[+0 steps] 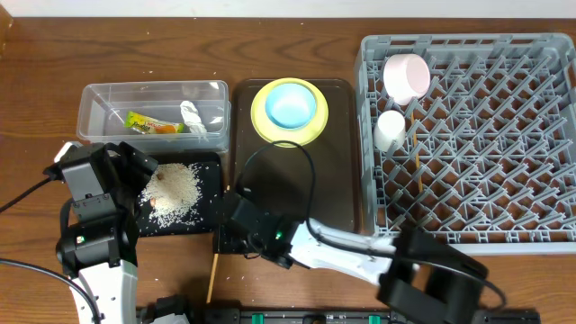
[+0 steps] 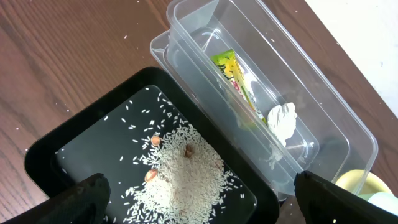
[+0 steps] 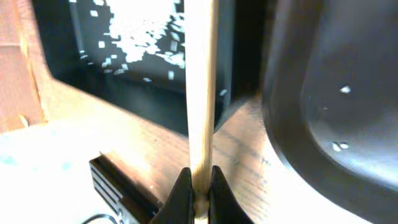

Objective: Sort waste into correct bins and load items into the dishwasher rack
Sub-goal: 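Carry the chopstick right over the dish rack, then insert the chopstick upright into the rack and open the right gripper, then raise the right gripper up out of the rack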

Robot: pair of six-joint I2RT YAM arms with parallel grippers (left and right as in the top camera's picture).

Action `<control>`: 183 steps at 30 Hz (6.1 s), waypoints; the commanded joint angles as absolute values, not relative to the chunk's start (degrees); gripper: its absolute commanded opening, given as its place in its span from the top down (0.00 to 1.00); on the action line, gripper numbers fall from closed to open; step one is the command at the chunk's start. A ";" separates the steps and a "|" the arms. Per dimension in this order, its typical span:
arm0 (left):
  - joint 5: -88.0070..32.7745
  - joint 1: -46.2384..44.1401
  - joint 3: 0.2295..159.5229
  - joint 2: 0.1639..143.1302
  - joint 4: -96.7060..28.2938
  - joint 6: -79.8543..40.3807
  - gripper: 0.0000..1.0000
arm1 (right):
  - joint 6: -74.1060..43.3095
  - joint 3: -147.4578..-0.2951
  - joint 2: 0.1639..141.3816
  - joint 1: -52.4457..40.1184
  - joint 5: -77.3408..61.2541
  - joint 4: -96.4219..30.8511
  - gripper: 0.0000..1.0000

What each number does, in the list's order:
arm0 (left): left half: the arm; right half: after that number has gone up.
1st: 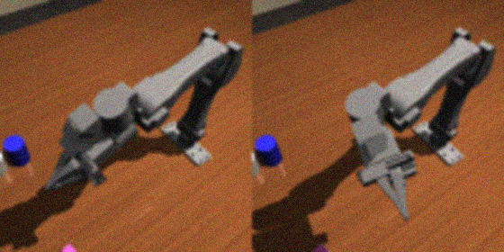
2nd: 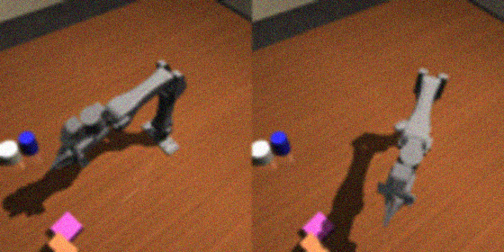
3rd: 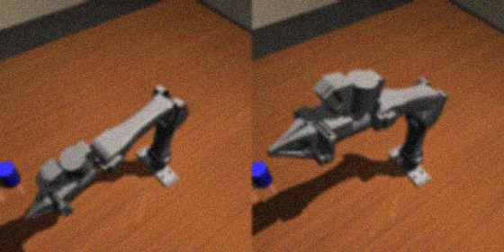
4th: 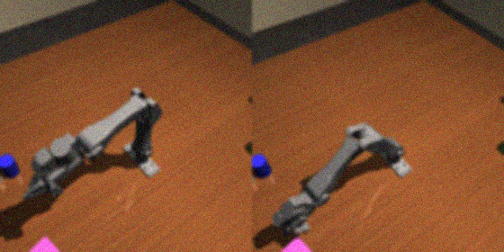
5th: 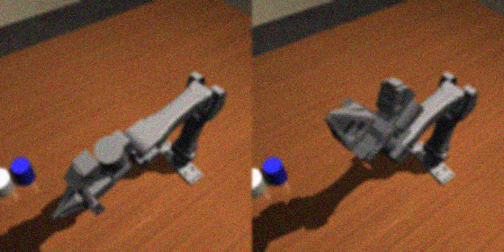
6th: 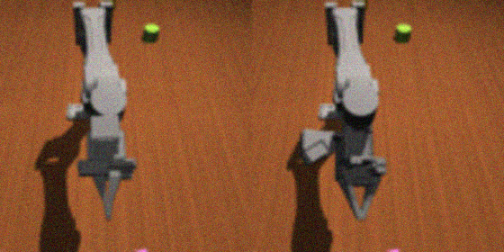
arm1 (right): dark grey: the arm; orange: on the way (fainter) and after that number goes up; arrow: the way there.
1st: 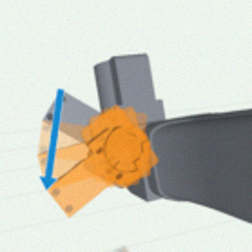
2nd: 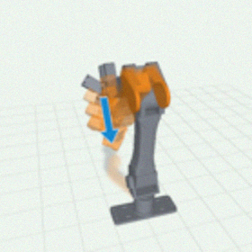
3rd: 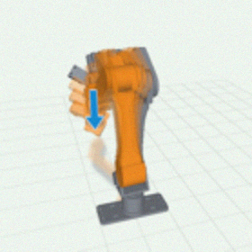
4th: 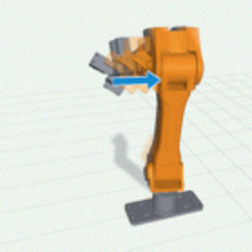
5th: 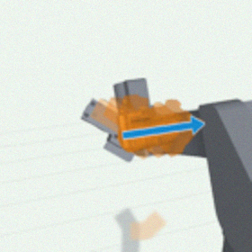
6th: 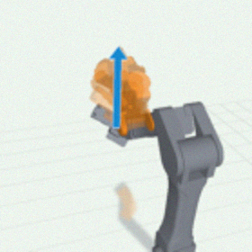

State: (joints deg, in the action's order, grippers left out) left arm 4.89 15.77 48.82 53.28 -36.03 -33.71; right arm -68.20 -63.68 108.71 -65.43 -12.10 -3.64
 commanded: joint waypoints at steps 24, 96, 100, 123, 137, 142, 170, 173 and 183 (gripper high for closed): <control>5.63 16.12 49.82 53.49 -37.26 -34.20 0.02 | -2.63 -63.70 69.32 -18.70 -3.18 -39.35 0.99; 5.63 16.12 49.82 53.49 -37.26 -34.20 0.02 | 11.84 -70.32 89.65 -2.52 1.63 -35.48 0.80; 5.61 16.12 49.82 53.49 -37.26 -34.20 0.02 | 11.84 -70.32 93.01 -2.55 1.61 -32.53 0.74; 5.61 16.10 49.82 53.49 -37.28 -34.20 0.02 | 11.81 -70.32 104.18 -2.55 -3.66 -26.15 0.86; 5.61 16.12 49.82 53.49 -37.28 -34.20 0.02 | 11.79 -70.50 103.74 -2.55 -3.27 -26.17 0.99; 5.63 16.12 49.82 53.49 -37.28 -34.20 0.02 | 11.40 -70.83 99.42 -2.42 -3.22 -25.52 0.99; 5.63 16.12 49.82 53.49 -37.28 -34.20 0.02 | 2.37 -71.90 87.53 2.87 -3.86 -37.10 0.99; 5.63 16.12 49.82 53.49 -37.28 -34.20 0.02 | 2.37 -71.90 88.60 2.81 -4.36 -37.67 0.99; 5.63 16.12 49.82 53.49 -37.28 -34.20 0.02 | 2.42 -71.90 95.98 2.48 -4.78 -37.47 0.99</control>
State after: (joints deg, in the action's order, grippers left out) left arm 4.89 15.77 48.82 53.39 -37.12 -33.69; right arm 3.16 -71.35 94.28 2.76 -4.23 -38.04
